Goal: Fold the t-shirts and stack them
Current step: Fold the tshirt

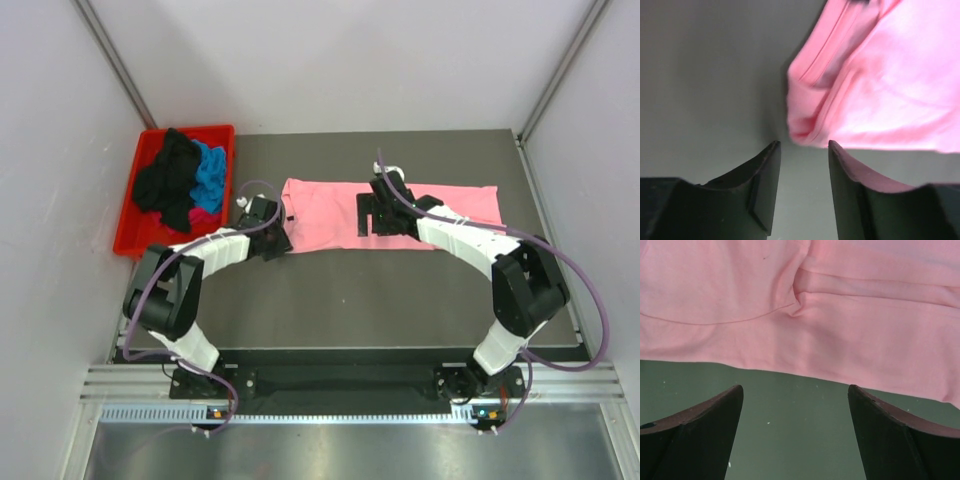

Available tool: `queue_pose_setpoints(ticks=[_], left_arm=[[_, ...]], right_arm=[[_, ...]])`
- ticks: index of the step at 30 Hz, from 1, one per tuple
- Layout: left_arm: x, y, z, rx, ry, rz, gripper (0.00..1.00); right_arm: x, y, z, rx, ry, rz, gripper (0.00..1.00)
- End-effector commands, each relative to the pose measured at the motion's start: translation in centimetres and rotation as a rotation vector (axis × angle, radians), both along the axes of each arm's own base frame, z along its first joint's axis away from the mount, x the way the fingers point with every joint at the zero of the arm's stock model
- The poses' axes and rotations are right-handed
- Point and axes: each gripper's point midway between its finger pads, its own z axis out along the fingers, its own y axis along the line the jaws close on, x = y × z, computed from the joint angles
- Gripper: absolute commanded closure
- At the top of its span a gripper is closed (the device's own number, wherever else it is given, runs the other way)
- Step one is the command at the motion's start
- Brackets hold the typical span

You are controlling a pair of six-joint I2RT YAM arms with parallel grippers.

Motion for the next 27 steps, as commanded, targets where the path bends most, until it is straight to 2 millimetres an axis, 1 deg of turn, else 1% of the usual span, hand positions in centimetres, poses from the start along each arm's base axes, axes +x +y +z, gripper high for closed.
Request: queue_pose_setpoints(ticks=[1, 3, 4, 5, 6, 7, 9, 10, 11, 12, 13, 14, 15, 16, 17, 18, 19, 20, 21, 22, 23, 24, 25, 26, 27], left_arm=[[2.0, -0.4, 0.1, 0.005, -0.036, 0.009, 0.6], [2.3, 0.3, 0.0, 0.041, -0.022, 0.016, 0.72], [2.5, 1.1, -0.5, 0.083, -0.009, 0.04, 0.82], [3.8, 1.4, 0.4, 0.099, -0.026, 0.051, 0.94], [3.5, 2.1, 0.1, 0.133, 0.007, 0.058, 1.0], [4.7, 2.6, 0.4, 0.168, -0.002, 0.077, 1.0], [5.3, 3.9, 0.4, 0.217, 0.022, 0.1, 1.0], [6.4, 4.0, 0.7, 0.225, 0.018, 0.108, 1.0], [7.0, 4.5, 0.7, 0.234, 0.016, 0.112, 1.0], [7.4, 4.7, 0.3, 0.239, 0.027, 0.113, 1.0], [8.6, 4.7, 1.1, 0.233, -0.001, 0.121, 1.0], [9.4, 5.2, 1.2, 0.245, -0.01, 0.122, 1.0], [10.0, 5.4, 0.6, 0.254, -0.003, 0.119, 1.0], [11.5, 5.4, 1.5, 0.259, -0.029, 0.114, 1.0], [12.0, 5.9, 0.5, 0.279, -0.004, 0.121, 1.0], [12.6, 6.0, 0.5, 0.282, 0.002, 0.122, 1.0], [14.0, 6.0, 1.5, 0.28, -0.016, 0.123, 1.0], [14.7, 6.2, 1.5, 0.279, -0.018, 0.128, 1.0], [15.2, 6.2, 0.8, 0.281, -0.006, 0.127, 1.0], [16.4, 6.1, 1.7, 0.273, -0.034, 0.129, 1.0], [17.0, 6.3, 1.8, 0.27, -0.044, 0.138, 1.0], [17.5, 6.5, 1.2, 0.274, -0.041, 0.143, 1.0], [18.6, 6.7, 1.8, 0.271, -0.067, 0.154, 1.0], [19.1, 7.0, 1.1, 0.273, -0.066, 0.16, 1.0], [20.3, 6.7, 2.0, 0.251, -0.092, 0.157, 1.0]], right_arm=[[1.2, 0.4, 2.2, 0.011, -0.077, -0.018, 0.14], [1.4, 0.1, 2.5, -0.004, -0.091, -0.027, 0.14], [1.5, -0.1, 2.5, -0.01, -0.097, -0.035, 0.14], [1.6, -0.2, 2.5, -0.016, -0.103, -0.035, 0.14], [1.7, -0.4, 2.7, -0.019, -0.116, -0.038, 0.14], [1.4, -0.6, 2.1, -0.021, -0.114, -0.039, 0.15], [1.4, -1.0, 2.7, -0.018, -0.137, -0.047, 0.14], [1.3, -1.2, 2.6, -0.021, -0.14, -0.052, 0.14], [1.3, -1.3, 3.0, -0.019, -0.153, -0.053, 0.14], [1.4, -1.4, 3.1, -0.023, -0.157, -0.058, 0.14], [1.5, -1.5, 3.3, -0.022, -0.163, -0.059, 0.14], [1.5, -1.8, 3.6, -0.029, -0.168, -0.065, 0.14], [1.6, -1.8, 3.7, -0.032, -0.171, -0.067, 0.14], [1.7, -1.9, 4.0, -0.031, -0.18, -0.071, 0.14], [1.8, -2.1, 4.3, -0.034, -0.187, -0.08, 0.14], [1.9, -2.3, 4.3, -0.033, -0.188, -0.085, 0.14], [2.1, -2.2, 4.6, -0.027, -0.193, -0.092, 0.14], [2.3, -2.3, 4.6, -0.029, -0.195, -0.094, 0.14], [2.5, -2.3, 4.7, -0.029, -0.198, -0.099, 0.14], [2.8, -2.2, 5.1, -0.025, -0.207, -0.108, 0.14], [3.0, -2.4, 5.1, -0.037, -0.212, -0.122, 0.14], [3.3, -2.6, 5.2, -0.038, -0.215, -0.135, 0.14], [3.6, -2.6, 5.5, -0.033, -0.219, -0.143, 0.14], [3.7, -2.5, 5.5, -0.03, -0.217, -0.142, 0.14], [4.1, -2.4, 5.9, -0.024, -0.222, -0.145, 0.14]])
